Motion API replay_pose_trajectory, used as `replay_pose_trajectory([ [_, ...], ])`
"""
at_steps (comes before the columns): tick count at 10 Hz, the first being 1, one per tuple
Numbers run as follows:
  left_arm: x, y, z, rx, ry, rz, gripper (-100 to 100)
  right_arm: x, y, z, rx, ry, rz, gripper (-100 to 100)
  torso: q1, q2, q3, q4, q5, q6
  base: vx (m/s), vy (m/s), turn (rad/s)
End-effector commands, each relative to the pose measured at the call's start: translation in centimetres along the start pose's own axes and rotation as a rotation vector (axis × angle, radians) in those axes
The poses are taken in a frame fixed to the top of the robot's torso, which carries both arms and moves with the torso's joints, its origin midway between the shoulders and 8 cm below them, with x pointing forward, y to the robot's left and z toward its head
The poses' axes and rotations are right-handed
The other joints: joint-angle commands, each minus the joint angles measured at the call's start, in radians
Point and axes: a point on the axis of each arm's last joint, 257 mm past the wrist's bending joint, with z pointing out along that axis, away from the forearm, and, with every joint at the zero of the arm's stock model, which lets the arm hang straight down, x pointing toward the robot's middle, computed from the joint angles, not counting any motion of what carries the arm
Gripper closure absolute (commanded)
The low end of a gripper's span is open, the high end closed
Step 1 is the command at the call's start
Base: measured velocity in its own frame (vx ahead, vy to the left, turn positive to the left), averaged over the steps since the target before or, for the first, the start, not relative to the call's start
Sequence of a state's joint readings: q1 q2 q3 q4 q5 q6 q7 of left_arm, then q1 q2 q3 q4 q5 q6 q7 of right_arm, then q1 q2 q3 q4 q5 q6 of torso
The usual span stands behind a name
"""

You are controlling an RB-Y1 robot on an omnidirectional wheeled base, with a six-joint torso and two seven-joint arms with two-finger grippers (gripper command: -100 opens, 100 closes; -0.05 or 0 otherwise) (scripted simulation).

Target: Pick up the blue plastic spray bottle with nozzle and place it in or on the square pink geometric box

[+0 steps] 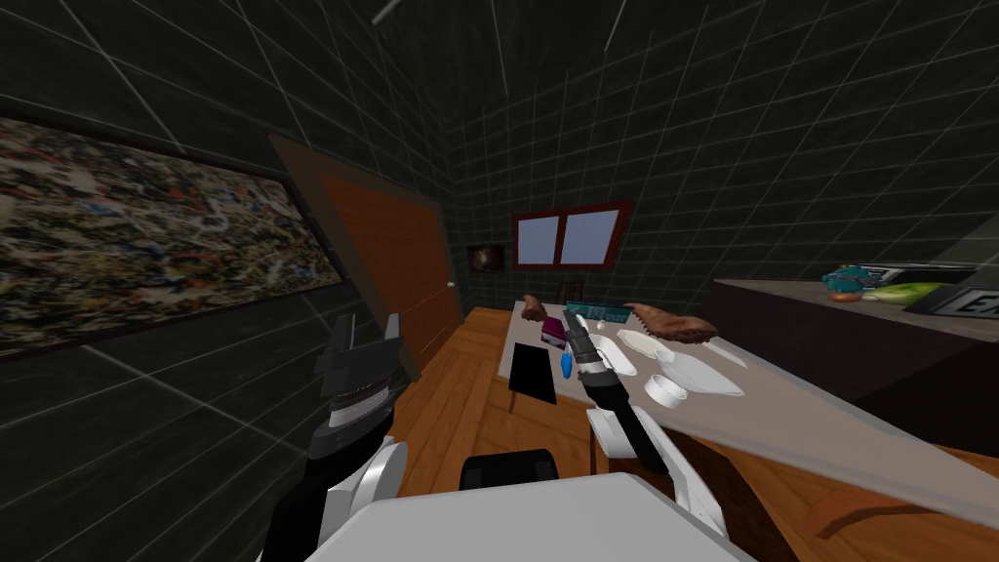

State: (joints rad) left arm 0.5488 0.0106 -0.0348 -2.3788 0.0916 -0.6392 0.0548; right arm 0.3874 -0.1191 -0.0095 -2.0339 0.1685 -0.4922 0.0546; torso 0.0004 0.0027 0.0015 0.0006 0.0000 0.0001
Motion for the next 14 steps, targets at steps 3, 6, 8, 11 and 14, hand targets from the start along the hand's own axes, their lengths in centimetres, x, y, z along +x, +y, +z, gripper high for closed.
replay_pose_trajectory([
  [3, 0.0, 0.0, 0.0, 0.0, 0.0, 0.0, 0, 0.6, -3.8, -0.7, 0.067, 0.039, -0.108, -100, 0.0, 0.0, 0.0, 0.0, 0.0, 0.0, -0.05, 0.013, -0.044],
  [6, 0.0, 0.0, 0.0, 0.0, 0.0, 0.0, 0, 0.9, -5.8, -1.3, 0.105, 0.059, -0.151, -100, 0.0, -0.001, -0.001, 0.0, 0.0, 0.0, -0.023, 0.005, -0.031],
  [8, 0.0, 0.0, 0.0, 0.0, 0.0, 0.0, 0, 1.1, -7.6, -1.7, 0.137, 0.079, -0.196, -100, 0.0, -0.001, -0.001, 0.0, 0.0, 0.0, -0.021, 0.01, -0.042],
  [11, 0.0, 0.0, 0.0, 0.0, 0.0, 0.0, 0, 1.3, -10.7, -2.5, 0.191, 0.119, -0.291, -100, 0.0, -0.002, -0.001, 0.0, 0.0, 0.0, -0.011, 0.01, -0.038],
  [14, 0.0, 0.0, 0.0, 0.0, 0.0, 0.0, 0, 1.4, -14.0, -3.5, 0.248, 0.165, -0.386, -100, 0.001, -0.003, -0.002, -0.001, 0.0, 0.0, -0.002, 0.016, -0.05],
])
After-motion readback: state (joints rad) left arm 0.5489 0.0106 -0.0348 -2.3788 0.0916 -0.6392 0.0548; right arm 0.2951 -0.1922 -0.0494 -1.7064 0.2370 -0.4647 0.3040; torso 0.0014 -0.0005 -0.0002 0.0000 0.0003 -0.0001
